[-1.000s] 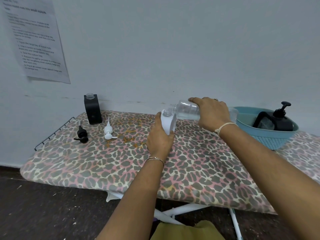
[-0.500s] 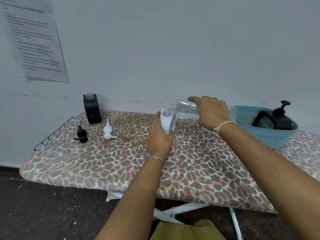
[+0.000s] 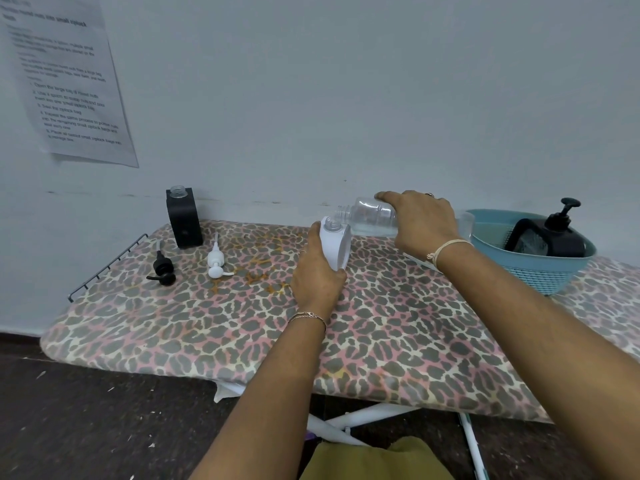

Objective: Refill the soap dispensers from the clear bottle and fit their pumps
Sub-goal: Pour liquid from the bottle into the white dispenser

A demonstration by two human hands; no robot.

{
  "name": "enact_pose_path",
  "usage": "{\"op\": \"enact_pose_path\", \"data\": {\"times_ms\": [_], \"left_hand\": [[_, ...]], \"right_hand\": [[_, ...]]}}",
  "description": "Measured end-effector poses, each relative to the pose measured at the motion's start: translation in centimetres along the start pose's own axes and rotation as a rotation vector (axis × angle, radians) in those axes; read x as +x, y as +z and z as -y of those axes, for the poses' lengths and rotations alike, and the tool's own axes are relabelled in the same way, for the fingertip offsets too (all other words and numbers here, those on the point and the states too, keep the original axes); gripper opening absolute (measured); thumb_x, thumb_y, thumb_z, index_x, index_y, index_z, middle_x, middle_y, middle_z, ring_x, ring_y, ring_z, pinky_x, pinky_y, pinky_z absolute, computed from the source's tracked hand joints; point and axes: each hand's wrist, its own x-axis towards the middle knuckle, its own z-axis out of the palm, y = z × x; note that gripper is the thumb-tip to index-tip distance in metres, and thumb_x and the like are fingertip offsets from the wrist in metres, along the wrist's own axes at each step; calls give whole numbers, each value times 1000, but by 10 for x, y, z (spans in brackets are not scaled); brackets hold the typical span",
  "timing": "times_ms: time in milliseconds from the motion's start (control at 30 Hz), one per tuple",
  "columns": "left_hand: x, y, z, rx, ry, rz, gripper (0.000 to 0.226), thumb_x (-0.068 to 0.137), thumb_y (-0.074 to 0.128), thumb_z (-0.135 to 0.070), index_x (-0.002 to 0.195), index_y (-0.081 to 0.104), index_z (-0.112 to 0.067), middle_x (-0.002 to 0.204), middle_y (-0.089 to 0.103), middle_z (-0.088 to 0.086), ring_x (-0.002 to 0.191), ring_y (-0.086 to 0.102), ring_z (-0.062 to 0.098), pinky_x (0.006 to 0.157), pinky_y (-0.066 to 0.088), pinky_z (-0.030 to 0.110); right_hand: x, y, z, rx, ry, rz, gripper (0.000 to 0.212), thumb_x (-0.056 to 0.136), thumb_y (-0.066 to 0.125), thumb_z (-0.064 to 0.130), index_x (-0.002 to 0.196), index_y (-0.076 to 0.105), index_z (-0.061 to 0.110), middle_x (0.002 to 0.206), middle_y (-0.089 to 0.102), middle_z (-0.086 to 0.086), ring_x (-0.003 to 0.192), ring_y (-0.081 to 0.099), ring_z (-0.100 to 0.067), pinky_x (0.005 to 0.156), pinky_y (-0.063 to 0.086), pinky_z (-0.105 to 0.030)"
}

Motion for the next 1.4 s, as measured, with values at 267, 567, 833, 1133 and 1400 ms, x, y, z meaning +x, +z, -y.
{"op": "enact_pose_path", "data": {"times_ms": [267,567,833,1133,1400], "left_hand": [[0,2,0,-11,-3,-3,90,74,74,-31,143,17,-42,118,63,0,98,63,26,71,54,41],[1,2,2,20,-6,10,95,72,76,-32,144,15,-41,115,64,1,96,64,28,74,55,46],[1,1,2,27,-6,9,95,72,74,-33,146,14,-41,119,63,2,100,64,29,76,55,46],[1,2,3,30,4,0,93,73,74,-34,144,15,-41,112,65,2,94,64,28,72,54,42],[3,3,3,38,4,2,93,73,74,-33,144,14,-40,106,66,1,88,64,27,65,52,37]], "right_hand": [[0,-1,1,6,2,5,73,78,62,6,141,40,34,111,60,-4,105,58,-30,89,42,-41],[-1,-2,2,6,1,7,72,78,61,4,141,41,33,108,60,-4,103,58,-31,88,42,-40],[-1,-3,2,-2,-4,5,71,79,62,5,141,41,33,108,60,-4,103,58,-31,88,42,-40],[0,-1,1,-4,-4,-9,70,79,62,5,141,42,33,108,61,-4,104,58,-31,86,42,-39],[1,0,1,-11,-8,-17,69,79,62,5,139,43,33,107,61,-4,102,58,-30,86,42,-39]]}}
